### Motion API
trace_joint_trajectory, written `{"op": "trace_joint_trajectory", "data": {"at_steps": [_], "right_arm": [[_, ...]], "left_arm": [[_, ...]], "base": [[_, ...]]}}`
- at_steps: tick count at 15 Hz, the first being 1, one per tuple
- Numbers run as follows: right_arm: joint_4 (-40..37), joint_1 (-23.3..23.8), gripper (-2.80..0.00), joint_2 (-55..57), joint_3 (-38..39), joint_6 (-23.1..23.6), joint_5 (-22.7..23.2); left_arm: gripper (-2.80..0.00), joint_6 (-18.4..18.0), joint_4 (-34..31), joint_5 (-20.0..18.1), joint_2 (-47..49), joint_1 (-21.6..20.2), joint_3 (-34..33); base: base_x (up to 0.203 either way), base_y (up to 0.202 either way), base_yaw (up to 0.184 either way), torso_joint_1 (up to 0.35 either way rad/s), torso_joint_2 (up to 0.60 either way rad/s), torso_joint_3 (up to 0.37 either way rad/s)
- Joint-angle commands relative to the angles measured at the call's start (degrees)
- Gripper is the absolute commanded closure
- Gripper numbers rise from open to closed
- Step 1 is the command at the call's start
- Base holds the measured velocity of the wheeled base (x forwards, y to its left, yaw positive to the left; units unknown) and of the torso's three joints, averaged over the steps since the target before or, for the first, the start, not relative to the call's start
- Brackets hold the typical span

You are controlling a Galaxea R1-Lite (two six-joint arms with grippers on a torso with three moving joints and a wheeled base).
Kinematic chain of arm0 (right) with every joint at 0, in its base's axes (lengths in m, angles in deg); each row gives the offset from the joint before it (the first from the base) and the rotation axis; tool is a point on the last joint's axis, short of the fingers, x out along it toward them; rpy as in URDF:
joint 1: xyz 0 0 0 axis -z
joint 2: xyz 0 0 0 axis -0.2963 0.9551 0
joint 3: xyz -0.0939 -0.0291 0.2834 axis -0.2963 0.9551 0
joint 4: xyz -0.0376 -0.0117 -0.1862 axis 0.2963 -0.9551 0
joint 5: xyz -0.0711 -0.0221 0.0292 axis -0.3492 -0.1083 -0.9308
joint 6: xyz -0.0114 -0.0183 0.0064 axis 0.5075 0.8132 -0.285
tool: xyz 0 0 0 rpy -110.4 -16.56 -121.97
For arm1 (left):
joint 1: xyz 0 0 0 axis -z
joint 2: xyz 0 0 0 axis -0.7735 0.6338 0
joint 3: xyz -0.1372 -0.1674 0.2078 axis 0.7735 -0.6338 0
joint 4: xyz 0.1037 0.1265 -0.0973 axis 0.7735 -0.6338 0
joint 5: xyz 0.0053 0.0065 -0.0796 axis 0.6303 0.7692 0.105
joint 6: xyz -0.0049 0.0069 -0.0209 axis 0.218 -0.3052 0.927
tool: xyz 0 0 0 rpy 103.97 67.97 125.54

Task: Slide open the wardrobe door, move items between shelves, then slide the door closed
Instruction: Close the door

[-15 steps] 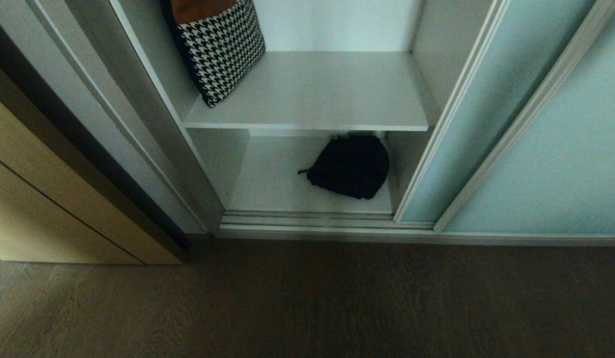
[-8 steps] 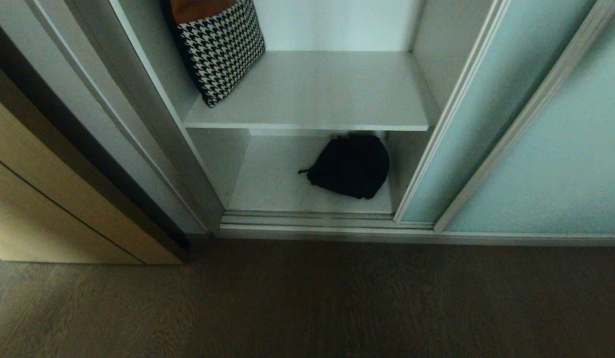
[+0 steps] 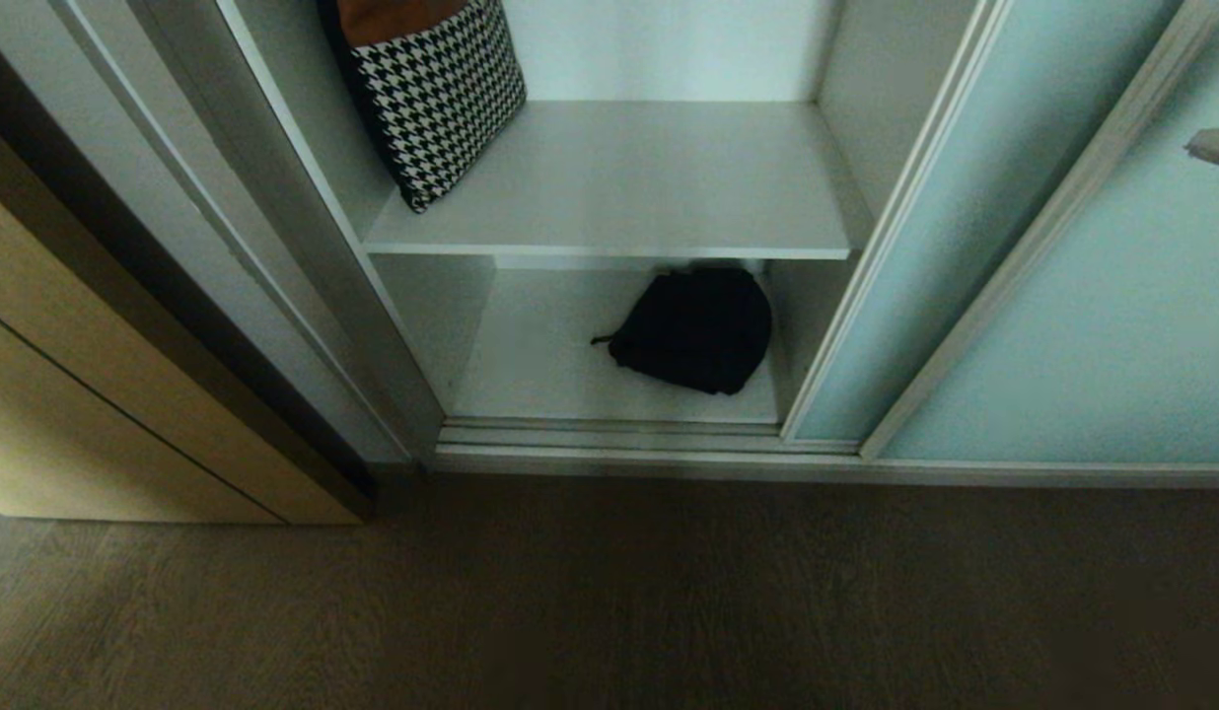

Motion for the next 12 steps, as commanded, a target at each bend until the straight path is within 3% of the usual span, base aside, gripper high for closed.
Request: {"op": "trace_joint_trajectory", "data": {"at_steps": [1, 12], "right_arm": [[0.85, 0.27, 0.00, 1.37, -0.54, -0.21, 0.18], [4.31, 1.89, 0.00, 6.05, -2.30, -0.11, -2.55]], "left_arm": [[0.00, 0.04, 0.04, 0.00, 0.08, -0.02, -0.01], [0.00, 0.04, 0.04, 0.00, 0.08, -0.02, -0.01]], "base": [[0.000, 0.000, 0.000, 0.000, 0.00, 0.000], [0.000, 0.000, 0.000, 0.000, 0.00, 0.000]]}}
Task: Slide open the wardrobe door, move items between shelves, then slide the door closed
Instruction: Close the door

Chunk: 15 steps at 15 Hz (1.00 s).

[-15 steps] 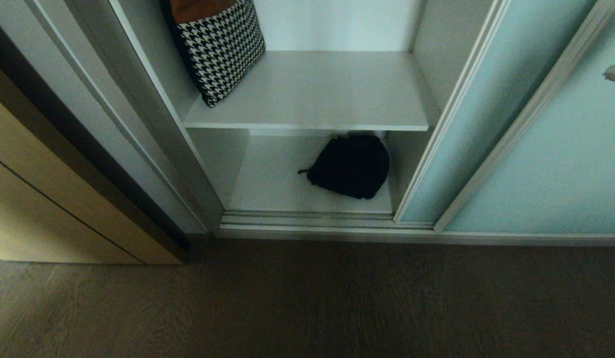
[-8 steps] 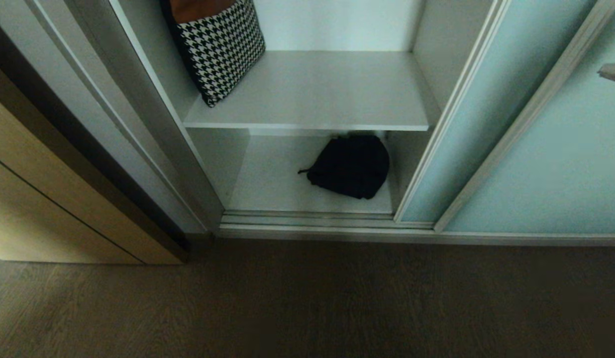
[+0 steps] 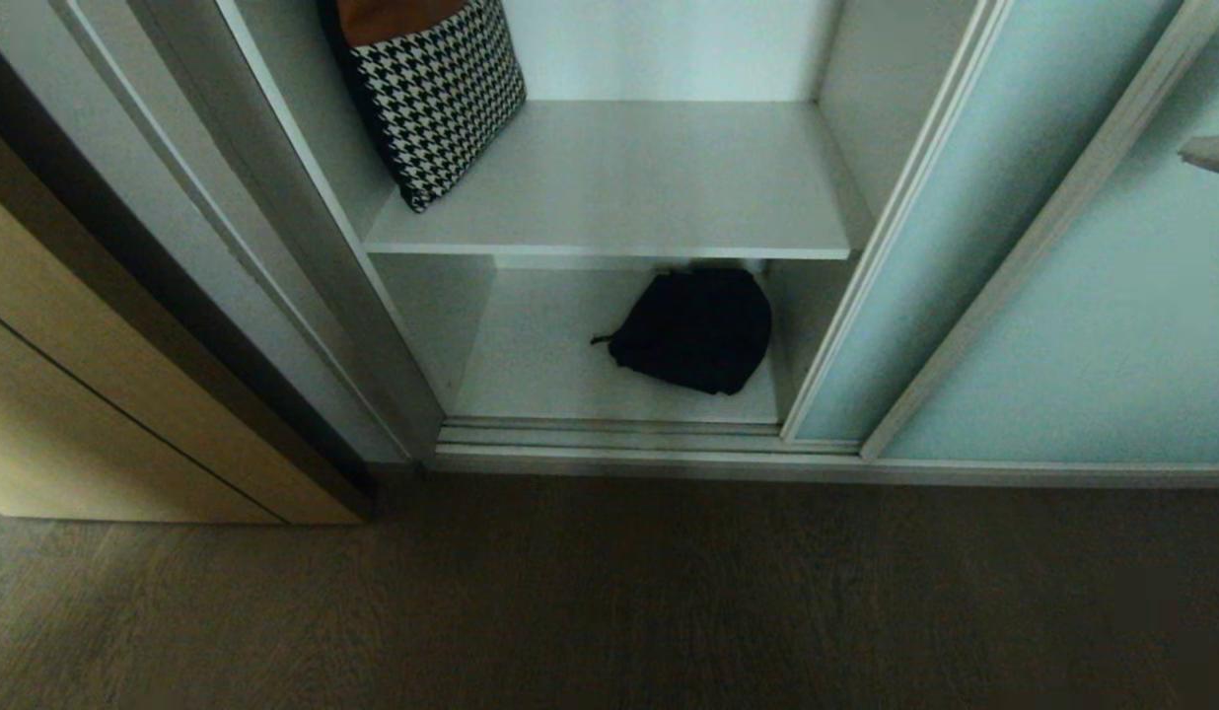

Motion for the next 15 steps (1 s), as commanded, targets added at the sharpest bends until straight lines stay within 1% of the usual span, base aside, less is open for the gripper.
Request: {"op": "trace_joint_trajectory", "data": {"at_steps": [1, 5, 12, 15], "right_arm": [[0.28, 0.94, 0.00, 1.61, -1.20, -0.39, 0.19], [0.36, 0.67, 0.00, 3.75, -2.40, -0.34, 0.03], [0.58, -1.34, 0.00, 7.65, -4.96, -0.17, -2.94], [0.76, -1.67, 0.00, 8.55, -5.36, 0.01, -3.06]], "left_arm": [[0.00, 0.02, 0.02, 0.01, 0.08, -0.02, -0.01], [0.00, 0.02, 0.02, 0.01, 0.08, -0.02, -0.01], [0.00, 0.02, 0.02, 0.01, 0.08, -0.02, -0.01], [0.00, 0.02, 0.02, 0.01, 0.08, -0.02, -0.01]], "base": [[0.000, 0.000, 0.000, 0.000, 0.00, 0.000], [0.000, 0.000, 0.000, 0.000, 0.00, 0.000], [0.000, 0.000, 0.000, 0.000, 0.00, 0.000], [0.000, 0.000, 0.000, 0.000, 0.00, 0.000]]}}
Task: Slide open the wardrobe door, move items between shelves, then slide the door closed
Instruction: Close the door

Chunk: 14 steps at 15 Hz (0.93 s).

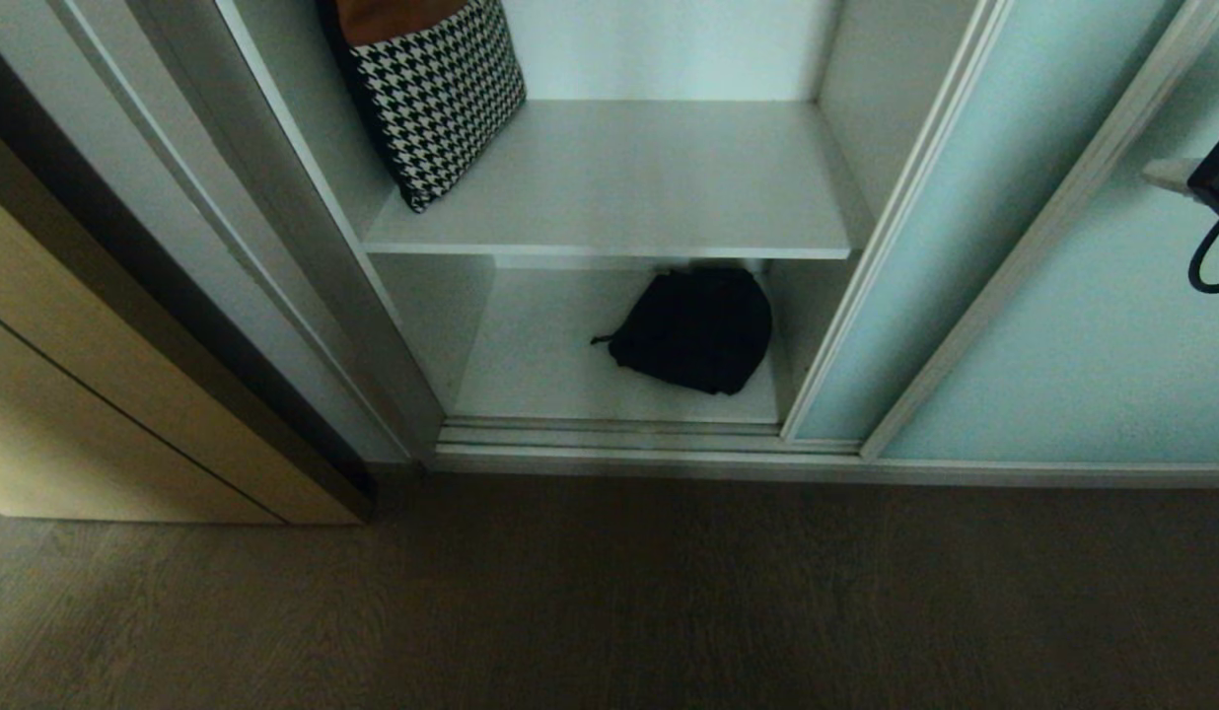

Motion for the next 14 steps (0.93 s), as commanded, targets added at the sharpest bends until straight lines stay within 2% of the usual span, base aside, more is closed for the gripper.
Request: {"op": "trace_joint_trajectory", "data": {"at_steps": [1, 8, 14], "right_arm": [[0.72, -0.32, 0.00, 1.09, -0.40, -0.11, 0.18], [1.04, -1.72, 0.00, 2.55, -2.22, 0.15, -1.40], [1.04, 0.04, 0.00, 1.41, -1.87, 0.42, -1.23]], "left_arm": [[0.00, 0.04, 0.02, 0.01, 0.08, -0.02, -0.01], [0.00, 0.04, 0.02, 0.01, 0.08, -0.02, -0.01], [0.00, 0.04, 0.02, 0.01, 0.08, -0.02, -0.01]], "base": [[0.000, 0.000, 0.000, 0.000, 0.00, 0.000], [0.000, 0.000, 0.000, 0.000, 0.00, 0.000], [0.000, 0.000, 0.000, 0.000, 0.00, 0.000]]}}
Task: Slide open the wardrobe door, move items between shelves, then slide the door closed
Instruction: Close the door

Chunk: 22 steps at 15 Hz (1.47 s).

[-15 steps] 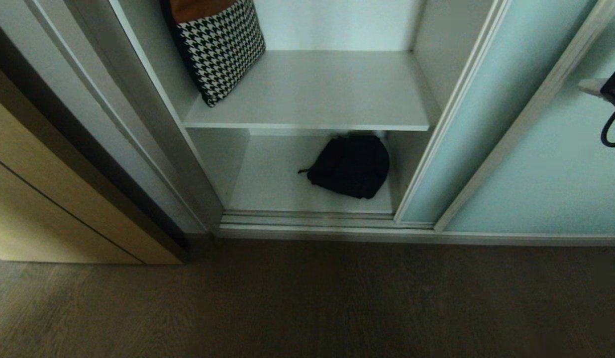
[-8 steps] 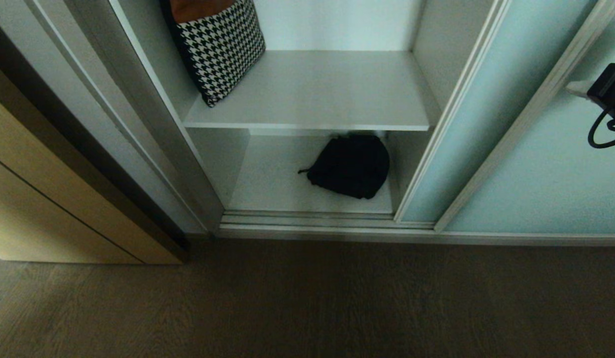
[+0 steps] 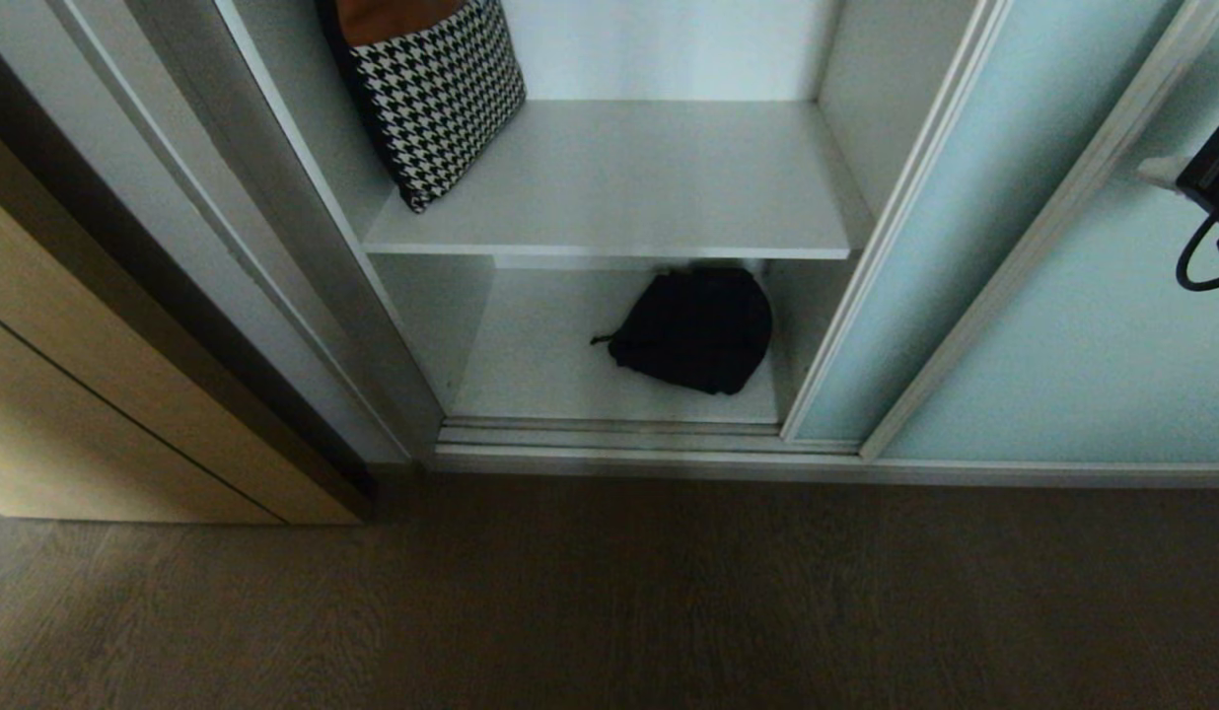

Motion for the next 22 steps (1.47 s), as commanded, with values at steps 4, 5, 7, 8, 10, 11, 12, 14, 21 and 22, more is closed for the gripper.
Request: {"op": "trace_joint_trajectory", "data": {"at_steps": [4, 5, 7, 8, 10, 11, 12, 14, 21, 22], "right_arm": [[0.12, 0.99, 0.00, 1.95, -1.42, -0.29, 0.08], [0.12, 0.95, 0.00, 2.94, -2.07, -0.35, 0.02], [0.12, 0.85, 0.00, 4.99, -3.68, -0.39, -0.02], [0.12, 0.71, 0.00, 5.72, -4.25, -0.44, -0.03], [0.07, 0.41, 0.00, 6.59, -4.86, -0.38, -0.11], [0.12, 0.12, 0.00, 6.77, -4.96, -0.45, -0.03], [0.12, -0.15, 0.00, 6.99, -5.08, -0.38, -0.06], [0.12, -0.54, 0.00, 7.56, -5.73, -0.36, -0.11], [3.24, -1.05, 0.00, 10.42, -7.69, -0.26, -0.28], [4.74, -1.09, 0.00, 10.80, -7.69, -0.27, -1.05]], "left_arm": [[0.00, 0.04, 0.04, 0.00, 0.08, -0.02, -0.01], [0.00, 0.04, 0.04, 0.00, 0.08, -0.02, -0.01], [0.00, 0.04, 0.04, 0.00, 0.08, -0.02, -0.01], [0.00, 0.04, 0.04, 0.00, 0.08, -0.02, -0.01], [0.00, 0.04, 0.04, 0.00, 0.08, -0.02, -0.01], [0.00, 0.04, 0.04, 0.00, 0.08, -0.02, -0.01], [0.00, 0.04, 0.04, 0.00, 0.08, -0.02, -0.01], [0.00, 0.04, 0.04, 0.00, 0.08, -0.02, -0.01], [0.00, 0.04, 0.04, 0.00, 0.08, -0.02, -0.01], [0.00, 0.04, 0.04, 0.00, 0.08, -0.02, -0.01]], "base": [[0.000, 0.000, 0.000, 0.000, 0.00, 0.000], [0.000, 0.000, 0.000, 0.000, 0.00, 0.000], [0.000, 0.000, 0.000, 0.000, 0.00, 0.000], [0.000, 0.000, 0.000, 0.000, 0.00, 0.000], [0.000, 0.000, 0.000, 0.000, 0.00, 0.000], [0.000, 0.000, 0.000, 0.000, 0.00, 0.000], [0.000, 0.000, 0.000, 0.000, 0.00, 0.000], [0.000, 0.000, 0.000, 0.000, 0.00, 0.000], [0.000, 0.000, 0.000, 0.000, 0.00, 0.000], [0.000, 0.000, 0.000, 0.000, 0.00, 0.000]]}}
